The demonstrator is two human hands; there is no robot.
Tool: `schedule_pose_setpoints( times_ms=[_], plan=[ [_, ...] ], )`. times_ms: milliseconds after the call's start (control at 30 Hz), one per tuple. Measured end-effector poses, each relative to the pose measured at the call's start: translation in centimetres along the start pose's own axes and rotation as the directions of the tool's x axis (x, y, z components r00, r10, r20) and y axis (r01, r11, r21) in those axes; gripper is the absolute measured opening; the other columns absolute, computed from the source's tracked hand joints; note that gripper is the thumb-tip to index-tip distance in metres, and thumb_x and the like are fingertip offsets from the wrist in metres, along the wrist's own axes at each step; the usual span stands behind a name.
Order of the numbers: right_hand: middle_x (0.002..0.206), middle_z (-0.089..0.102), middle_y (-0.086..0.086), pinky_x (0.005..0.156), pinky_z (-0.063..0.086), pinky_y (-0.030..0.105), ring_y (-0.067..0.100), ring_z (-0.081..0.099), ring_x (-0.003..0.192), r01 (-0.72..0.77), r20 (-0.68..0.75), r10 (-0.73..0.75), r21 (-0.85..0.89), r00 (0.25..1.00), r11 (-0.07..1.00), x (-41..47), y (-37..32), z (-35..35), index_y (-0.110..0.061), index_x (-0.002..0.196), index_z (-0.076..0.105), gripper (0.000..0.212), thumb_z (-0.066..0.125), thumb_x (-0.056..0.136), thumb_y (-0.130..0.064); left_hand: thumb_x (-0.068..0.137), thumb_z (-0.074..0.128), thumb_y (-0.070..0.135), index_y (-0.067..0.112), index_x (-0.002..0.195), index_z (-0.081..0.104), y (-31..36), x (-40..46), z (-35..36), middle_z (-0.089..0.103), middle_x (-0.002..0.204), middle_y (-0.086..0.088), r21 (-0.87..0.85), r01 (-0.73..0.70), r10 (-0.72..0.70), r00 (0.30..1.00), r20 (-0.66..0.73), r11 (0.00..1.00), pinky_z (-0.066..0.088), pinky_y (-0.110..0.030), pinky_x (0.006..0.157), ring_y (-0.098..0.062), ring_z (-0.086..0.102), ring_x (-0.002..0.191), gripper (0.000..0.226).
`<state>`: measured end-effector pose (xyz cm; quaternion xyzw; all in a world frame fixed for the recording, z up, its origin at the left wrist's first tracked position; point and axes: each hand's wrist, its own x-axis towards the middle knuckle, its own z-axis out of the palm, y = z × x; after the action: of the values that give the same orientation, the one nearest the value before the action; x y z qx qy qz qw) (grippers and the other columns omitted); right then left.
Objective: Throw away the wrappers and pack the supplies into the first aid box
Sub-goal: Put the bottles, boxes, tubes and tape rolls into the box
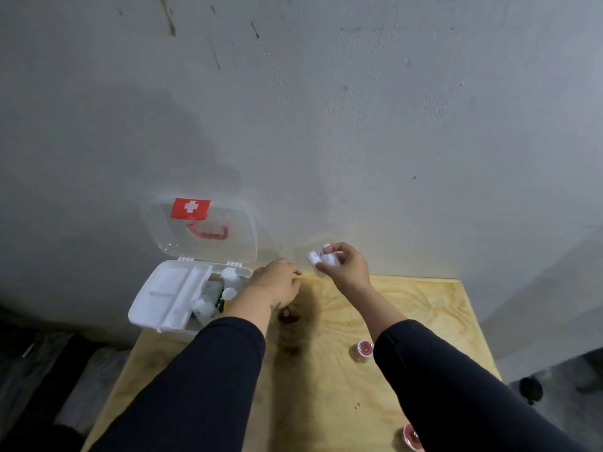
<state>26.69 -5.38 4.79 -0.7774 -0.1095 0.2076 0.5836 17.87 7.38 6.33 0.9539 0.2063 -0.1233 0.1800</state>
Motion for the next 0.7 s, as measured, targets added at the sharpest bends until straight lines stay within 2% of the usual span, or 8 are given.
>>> schedule_pose_setpoints(
  times_ms=[67,167,300,433,567,700],
  plan=[
    [0.091,0.065,0.003,0.044,0.041,0.012,0.011,0.057,0.067,0.022,-0.006,-0.022,0.011,1.000,1.000,-1.0,-1.5,0.5,-0.016,0.090,0.060,0.019,0.074,0.077,-0.013,0.098,0.043,0.030,0.024,0.133,0.054,-0.4,-0.8,-1.4,0.047,0.141,0.002,0.015,-0.019,0.019,0.999,-0.030,1.000,0.041,-0.037,0.103,-0.023,0.049,0.126,0.037],
    [0.091,0.066,0.005,0.031,0.033,0.007,0.008,0.051,0.056,0.048,-0.011,-0.048,0.005,0.999,0.999,-2.5,-3.4,1.6,-0.016,0.092,0.059,0.020,0.073,0.079,-0.010,0.097,0.045,0.027,0.024,0.133,0.053,-1.8,-2.2,-3.3,0.045,0.145,0.002,0.015,-0.049,0.050,0.996,-0.075,0.999,0.040,-0.037,0.105,-0.024,0.048,0.129,0.038],
    [0.089,0.067,0.006,0.029,0.030,0.006,0.006,0.049,0.052,0.078,-0.054,-0.078,0.001,0.995,0.997,-4.6,-5.3,4.4,-0.017,0.092,0.060,0.021,0.073,0.078,-0.009,0.097,0.043,0.027,0.024,0.134,0.052,-4.6,-4.4,-5.5,0.046,0.143,0.001,0.017,-0.082,0.084,0.991,-0.106,0.996,0.041,-0.038,0.104,-0.024,0.049,0.126,0.038],
    [0.092,0.069,0.008,0.029,0.030,0.006,0.008,0.054,0.055,0.096,-0.102,-0.097,-0.020,0.990,0.995,-6.9,-6.6,8.5,-0.017,0.092,0.061,0.022,0.074,0.077,-0.009,0.097,0.046,0.029,0.025,0.136,0.050,-8.7,-6.6,-7.2,0.046,0.145,0.002,0.003,-0.097,0.096,0.990,-0.104,0.995,0.043,-0.039,0.104,-0.027,0.050,0.126,0.040],
    [0.091,0.066,0.005,0.031,0.033,0.006,0.010,0.058,0.062,0.107,-0.103,-0.110,-0.031,0.989,0.994,-8.8,-8.0,12.9,-0.018,0.089,0.059,0.024,0.076,0.076,-0.007,0.097,0.046,0.030,0.023,0.138,0.049,-13.9,-8.2,-7.8,0.044,0.148,0.000,0.027,-0.124,0.126,0.987,-0.096,0.992,0.042,-0.039,0.104,-0.026,0.047,0.130,0.042],
    [0.092,0.064,0.003,0.051,0.049,0.012,0.016,0.063,0.076,0.117,-0.089,-0.127,-0.104,0.988,0.988,-10.3,-8.6,17.7,-0.019,0.092,0.061,0.027,0.078,0.075,-0.008,0.094,0.055,0.038,0.021,0.141,0.043,-19.5,-9.4,-7.2,0.039,0.151,-0.001,0.053,-0.109,0.113,0.991,-0.076,0.993,0.040,-0.042,0.108,-0.025,0.044,0.133,0.052]
  ],
)
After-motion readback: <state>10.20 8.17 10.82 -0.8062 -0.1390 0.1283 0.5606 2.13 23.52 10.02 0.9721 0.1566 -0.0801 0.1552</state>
